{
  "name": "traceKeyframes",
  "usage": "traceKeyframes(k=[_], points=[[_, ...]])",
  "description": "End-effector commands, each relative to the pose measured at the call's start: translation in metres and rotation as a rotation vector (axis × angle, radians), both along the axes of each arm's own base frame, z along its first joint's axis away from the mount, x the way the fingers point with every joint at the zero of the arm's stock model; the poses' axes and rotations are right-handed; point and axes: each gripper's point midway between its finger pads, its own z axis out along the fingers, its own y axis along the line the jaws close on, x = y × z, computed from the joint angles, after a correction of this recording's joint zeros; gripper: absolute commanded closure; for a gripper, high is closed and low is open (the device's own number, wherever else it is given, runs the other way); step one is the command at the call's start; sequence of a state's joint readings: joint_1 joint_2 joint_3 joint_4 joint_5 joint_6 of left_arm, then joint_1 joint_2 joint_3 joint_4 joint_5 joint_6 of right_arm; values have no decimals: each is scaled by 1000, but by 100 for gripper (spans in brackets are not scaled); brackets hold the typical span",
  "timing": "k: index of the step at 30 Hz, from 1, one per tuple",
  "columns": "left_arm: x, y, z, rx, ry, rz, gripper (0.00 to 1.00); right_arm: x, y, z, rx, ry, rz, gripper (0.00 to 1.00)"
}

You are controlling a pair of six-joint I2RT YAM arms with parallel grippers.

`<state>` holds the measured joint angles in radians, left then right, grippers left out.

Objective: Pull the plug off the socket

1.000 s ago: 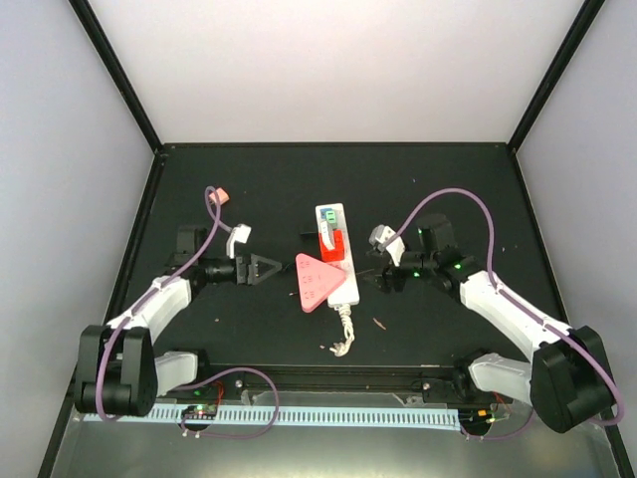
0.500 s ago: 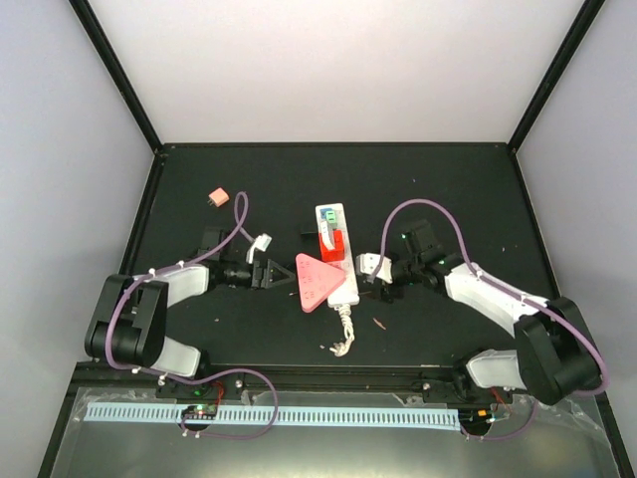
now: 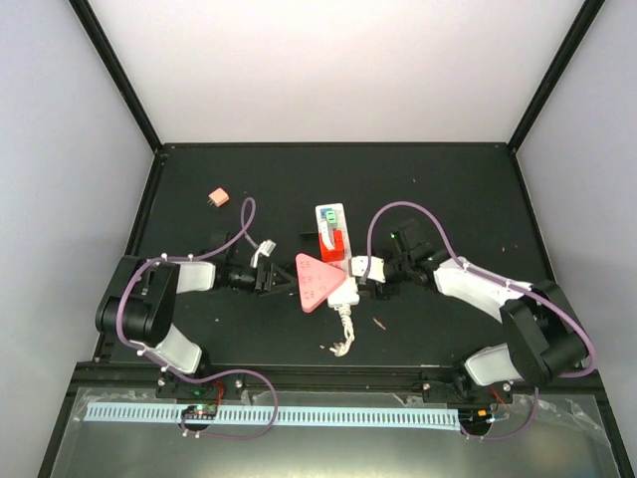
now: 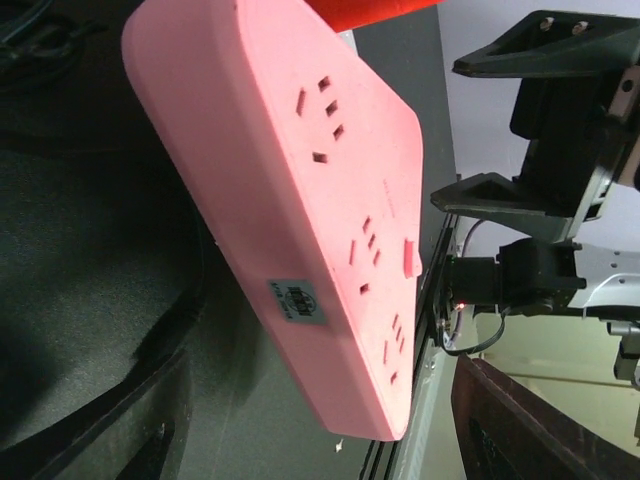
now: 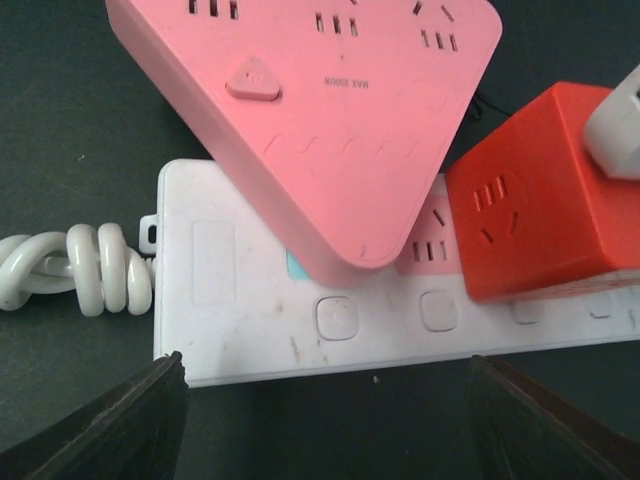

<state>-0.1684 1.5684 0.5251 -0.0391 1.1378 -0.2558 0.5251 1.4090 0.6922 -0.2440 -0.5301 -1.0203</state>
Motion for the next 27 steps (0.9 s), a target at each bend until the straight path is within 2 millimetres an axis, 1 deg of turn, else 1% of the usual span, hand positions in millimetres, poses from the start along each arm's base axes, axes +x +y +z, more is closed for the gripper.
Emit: traceKeyframes(k=[1, 6, 14, 17, 23, 27], points=[[11, -7, 5, -32, -36, -18, 28, 13, 13, 11, -4, -80, 20, 22], [13, -10, 0, -46, -25, -22, 30, 18, 20, 7, -39, -60, 23, 22], [15, -13, -6, -57, -8, -27, 32, 20, 27, -1, -83, -48, 58, 22], [14, -13, -7, -57, -3, -29, 32, 22, 26, -4, -110, -34, 67, 23], [15, -14, -6, -59, -8, -29, 33, 17, 20, -21, -170, 13, 78, 24], [15, -16, -8, -63, -2, -33, 33, 18, 19, -26, -189, 21, 78, 24]])
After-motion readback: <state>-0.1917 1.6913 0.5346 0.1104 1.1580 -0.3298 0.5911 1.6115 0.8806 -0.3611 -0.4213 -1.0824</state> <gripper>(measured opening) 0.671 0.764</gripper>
